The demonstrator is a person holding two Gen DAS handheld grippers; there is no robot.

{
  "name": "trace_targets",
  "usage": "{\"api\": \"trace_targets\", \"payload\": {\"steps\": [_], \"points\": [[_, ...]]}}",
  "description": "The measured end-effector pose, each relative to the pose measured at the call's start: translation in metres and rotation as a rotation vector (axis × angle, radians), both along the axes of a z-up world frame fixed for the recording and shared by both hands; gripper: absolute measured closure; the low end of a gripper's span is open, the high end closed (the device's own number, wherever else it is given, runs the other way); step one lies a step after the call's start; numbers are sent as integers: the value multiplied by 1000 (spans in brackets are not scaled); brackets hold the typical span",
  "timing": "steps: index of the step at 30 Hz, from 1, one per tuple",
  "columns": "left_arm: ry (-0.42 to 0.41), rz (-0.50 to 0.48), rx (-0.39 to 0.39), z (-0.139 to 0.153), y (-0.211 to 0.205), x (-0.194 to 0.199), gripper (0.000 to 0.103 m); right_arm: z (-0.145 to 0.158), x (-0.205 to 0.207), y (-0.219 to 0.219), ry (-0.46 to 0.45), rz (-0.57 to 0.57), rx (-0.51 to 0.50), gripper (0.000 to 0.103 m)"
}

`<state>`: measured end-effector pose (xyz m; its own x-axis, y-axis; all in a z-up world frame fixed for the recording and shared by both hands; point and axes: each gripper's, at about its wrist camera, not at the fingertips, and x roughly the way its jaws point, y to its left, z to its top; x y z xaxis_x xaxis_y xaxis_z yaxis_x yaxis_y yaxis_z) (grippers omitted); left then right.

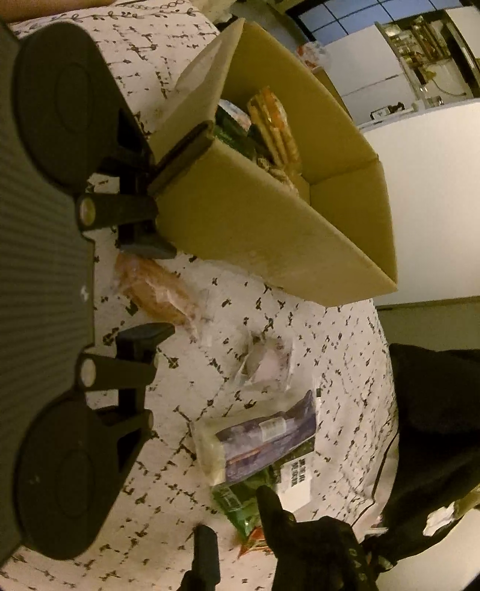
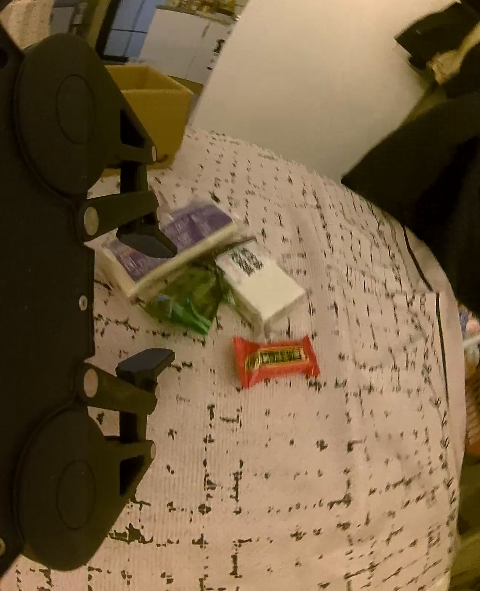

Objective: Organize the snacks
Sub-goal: 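Grasp the small orange packet with the left tool while the right tool grasps the green packet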

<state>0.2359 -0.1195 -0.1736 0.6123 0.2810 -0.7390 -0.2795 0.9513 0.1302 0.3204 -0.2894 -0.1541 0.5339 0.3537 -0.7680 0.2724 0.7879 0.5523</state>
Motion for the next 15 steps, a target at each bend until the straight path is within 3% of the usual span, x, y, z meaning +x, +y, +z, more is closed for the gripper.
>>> {"api": "trace_targets", "payload": {"steps": [9,11,15], "points": [[35,4,-54,4,5,2,67,-6,2,5,-19,-17,-7,58],[41,7,-77,4,9,0,68,-7,3,4,-25,-23,-8,71],[32,8,-90,6,14,-7,78,-8,0,2,-28,-48,4,82]]}}
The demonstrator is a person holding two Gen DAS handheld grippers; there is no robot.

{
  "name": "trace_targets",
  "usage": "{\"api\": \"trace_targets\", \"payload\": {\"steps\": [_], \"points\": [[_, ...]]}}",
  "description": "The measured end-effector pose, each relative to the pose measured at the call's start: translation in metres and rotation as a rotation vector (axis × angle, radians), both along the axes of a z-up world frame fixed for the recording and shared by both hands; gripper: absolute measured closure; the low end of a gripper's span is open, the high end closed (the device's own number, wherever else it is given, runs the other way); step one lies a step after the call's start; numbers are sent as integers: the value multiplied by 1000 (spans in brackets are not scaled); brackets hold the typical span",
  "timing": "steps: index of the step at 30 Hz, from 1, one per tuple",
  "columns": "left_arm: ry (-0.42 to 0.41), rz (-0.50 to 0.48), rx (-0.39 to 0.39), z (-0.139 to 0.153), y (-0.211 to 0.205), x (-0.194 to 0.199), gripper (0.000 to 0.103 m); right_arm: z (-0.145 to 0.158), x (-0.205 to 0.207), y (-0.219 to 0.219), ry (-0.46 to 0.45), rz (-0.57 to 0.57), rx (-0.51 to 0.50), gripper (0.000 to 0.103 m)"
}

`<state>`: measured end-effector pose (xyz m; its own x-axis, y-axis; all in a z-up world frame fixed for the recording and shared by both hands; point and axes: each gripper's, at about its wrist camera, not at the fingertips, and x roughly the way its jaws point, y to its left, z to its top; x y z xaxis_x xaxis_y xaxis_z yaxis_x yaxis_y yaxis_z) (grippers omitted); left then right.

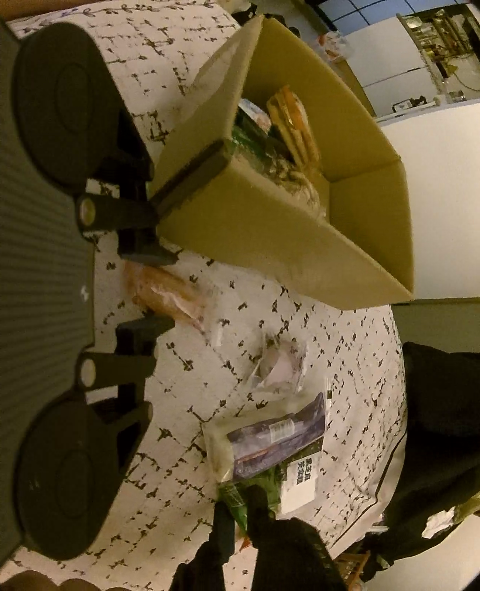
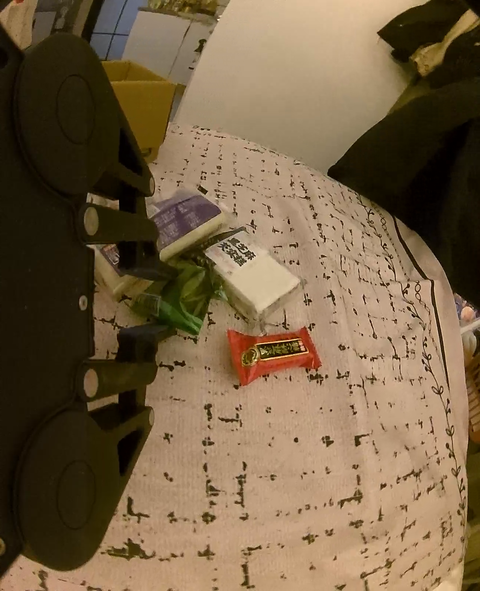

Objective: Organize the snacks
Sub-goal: 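Grasp the small orange packet with the left tool while the right tool grasps the green packet, then carry the orange packet to the box with the left tool while the right tool carries the green packet there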

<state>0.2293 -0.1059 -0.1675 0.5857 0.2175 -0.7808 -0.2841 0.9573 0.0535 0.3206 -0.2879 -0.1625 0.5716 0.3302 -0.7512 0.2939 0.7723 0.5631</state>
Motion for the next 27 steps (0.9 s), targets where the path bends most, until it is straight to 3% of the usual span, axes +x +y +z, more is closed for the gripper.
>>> {"api": "trace_targets", "payload": {"steps": [3,14,21,27], "points": [[-16,-11,-36,5,3,-6,81,9,-5,3,-27,3,-27,90],[-115,-77,-122,38,-2,-23,82,57,-28,-9,-157,-9,-21,91],[-213,-100,-106,80,2,-26,82,73,-33,-7,-211,7,-4,91],[-245,-79,-109,100,18,-21,83,83,-35,4,-254,40,13,91]]}}
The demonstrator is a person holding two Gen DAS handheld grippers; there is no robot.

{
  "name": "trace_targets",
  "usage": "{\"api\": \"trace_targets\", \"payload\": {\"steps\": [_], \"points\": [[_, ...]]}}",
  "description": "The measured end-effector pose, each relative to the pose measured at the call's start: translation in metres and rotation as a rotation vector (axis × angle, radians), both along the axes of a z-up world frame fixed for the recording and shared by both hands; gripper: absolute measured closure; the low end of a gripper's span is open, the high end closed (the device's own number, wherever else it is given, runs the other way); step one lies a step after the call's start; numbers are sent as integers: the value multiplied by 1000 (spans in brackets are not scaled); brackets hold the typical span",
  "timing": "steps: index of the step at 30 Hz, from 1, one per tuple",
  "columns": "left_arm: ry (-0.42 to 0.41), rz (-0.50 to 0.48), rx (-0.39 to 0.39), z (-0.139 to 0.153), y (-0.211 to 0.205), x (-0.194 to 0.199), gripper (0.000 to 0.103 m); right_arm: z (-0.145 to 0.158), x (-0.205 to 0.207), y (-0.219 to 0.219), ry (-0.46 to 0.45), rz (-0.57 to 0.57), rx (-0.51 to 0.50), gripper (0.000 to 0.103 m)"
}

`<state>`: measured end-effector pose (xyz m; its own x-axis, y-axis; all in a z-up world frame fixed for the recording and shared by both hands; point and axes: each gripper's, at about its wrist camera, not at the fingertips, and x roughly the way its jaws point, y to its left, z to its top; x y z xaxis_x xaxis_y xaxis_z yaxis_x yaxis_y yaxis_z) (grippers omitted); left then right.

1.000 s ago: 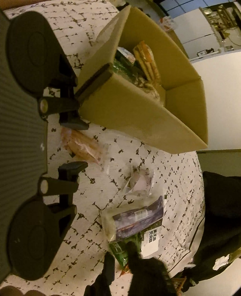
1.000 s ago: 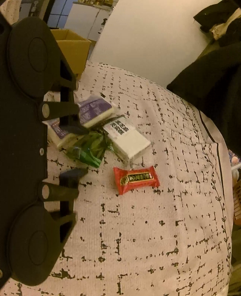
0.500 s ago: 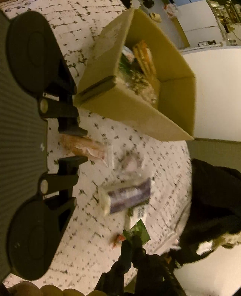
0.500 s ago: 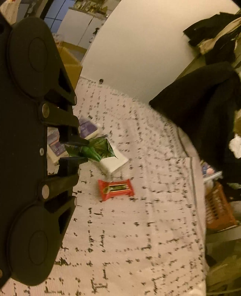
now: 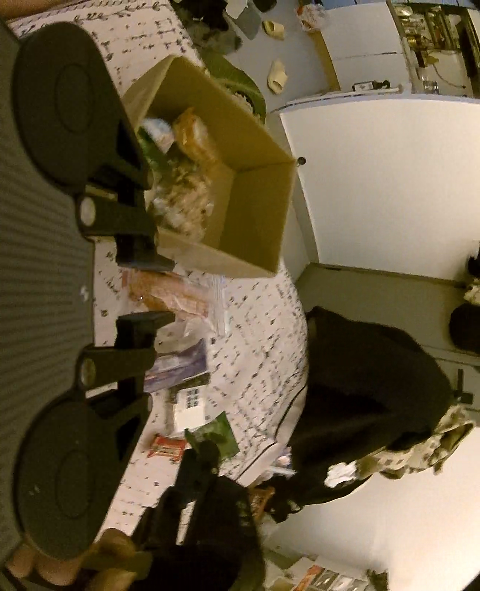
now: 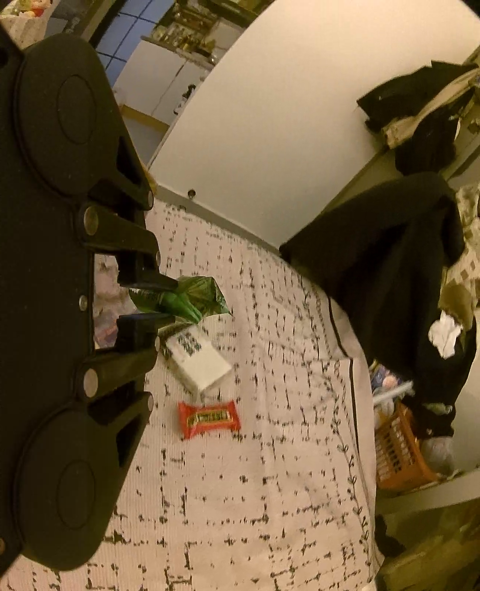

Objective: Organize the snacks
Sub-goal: 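Carry the orange packet to the box with the left tool while the right tool carries the green packet there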

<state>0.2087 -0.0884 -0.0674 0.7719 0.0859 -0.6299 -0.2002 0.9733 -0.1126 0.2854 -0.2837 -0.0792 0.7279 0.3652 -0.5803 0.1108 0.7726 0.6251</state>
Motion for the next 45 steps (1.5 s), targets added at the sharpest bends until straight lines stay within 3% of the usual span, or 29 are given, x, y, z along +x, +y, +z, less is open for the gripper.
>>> {"api": "trace_targets", "payload": {"steps": [6,19,30,36,45], "points": [[-48,33,11,17,25,1,83,12,-2,14,-51,47,13,91],[-72,72,16,35,74,13,83,18,-4,55,-80,142,28,90],[-45,101,13,24,107,23,83,8,1,92,-93,253,33,90],[-36,105,13,17,119,32,83,15,-6,109,-148,308,46,90],[-18,126,-5,3,138,42,88,7,-6,126,-158,336,38,90]]}}
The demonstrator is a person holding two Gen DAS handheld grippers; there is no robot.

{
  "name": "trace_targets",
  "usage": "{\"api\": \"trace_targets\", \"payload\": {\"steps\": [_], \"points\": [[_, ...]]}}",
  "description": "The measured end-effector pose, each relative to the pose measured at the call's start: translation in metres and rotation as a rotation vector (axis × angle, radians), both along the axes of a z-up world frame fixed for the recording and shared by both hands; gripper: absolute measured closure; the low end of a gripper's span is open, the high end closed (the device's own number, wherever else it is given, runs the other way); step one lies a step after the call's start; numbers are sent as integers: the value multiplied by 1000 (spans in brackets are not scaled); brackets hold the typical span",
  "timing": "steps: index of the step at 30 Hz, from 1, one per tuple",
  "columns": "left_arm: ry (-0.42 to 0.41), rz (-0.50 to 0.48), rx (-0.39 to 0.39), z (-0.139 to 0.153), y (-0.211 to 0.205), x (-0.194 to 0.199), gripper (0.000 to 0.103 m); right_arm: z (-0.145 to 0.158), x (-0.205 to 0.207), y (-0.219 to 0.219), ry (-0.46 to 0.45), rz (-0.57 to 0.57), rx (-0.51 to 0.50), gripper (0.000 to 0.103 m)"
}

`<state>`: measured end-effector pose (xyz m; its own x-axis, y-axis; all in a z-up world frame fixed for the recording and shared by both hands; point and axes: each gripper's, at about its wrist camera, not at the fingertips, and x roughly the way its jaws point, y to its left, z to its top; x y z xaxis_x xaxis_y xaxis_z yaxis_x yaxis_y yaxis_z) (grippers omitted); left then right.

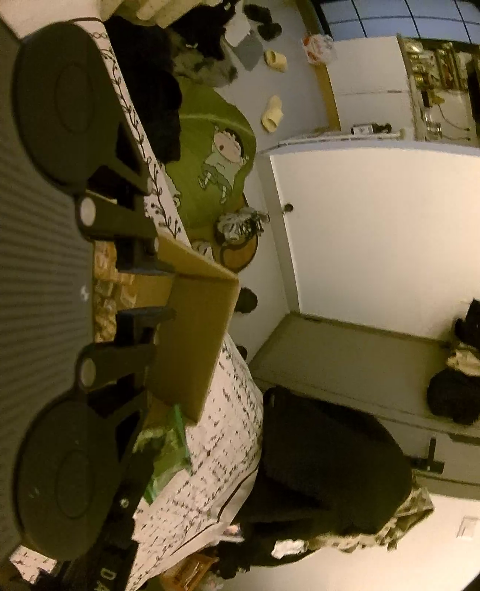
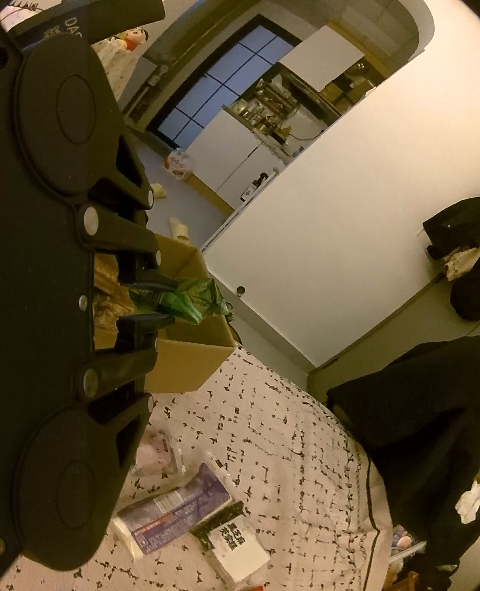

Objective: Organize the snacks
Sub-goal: 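Carry the orange packet to the box with the left tool while the right tool carries the green packet there, then open both tools over the box to release the packets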

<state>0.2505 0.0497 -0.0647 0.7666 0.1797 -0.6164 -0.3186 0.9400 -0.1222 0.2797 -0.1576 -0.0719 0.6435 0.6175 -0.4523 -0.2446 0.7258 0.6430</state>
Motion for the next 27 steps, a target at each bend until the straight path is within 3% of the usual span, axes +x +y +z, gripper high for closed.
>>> {"api": "trace_targets", "payload": {"steps": [9,10,11,13,18,20,27], "points": [[20,15,-1,0,3,-4,81,-5,1,12,-1,46,-1,86],[26,18,-7,0,4,-5,77,-5,1,14,4,58,-10,76],[33,20,-7,0,4,-5,75,-6,2,16,21,66,-22,58],[51,25,-1,2,2,-7,67,-4,2,11,38,30,-38,40],[47,26,-10,8,1,-13,42,9,2,-18,52,-50,28,17],[58,44,-14,11,1,-13,32,15,1,-27,36,-92,10,6],[73,75,15,17,-4,-16,19,22,1,-49,75,-172,-98,5]]}}
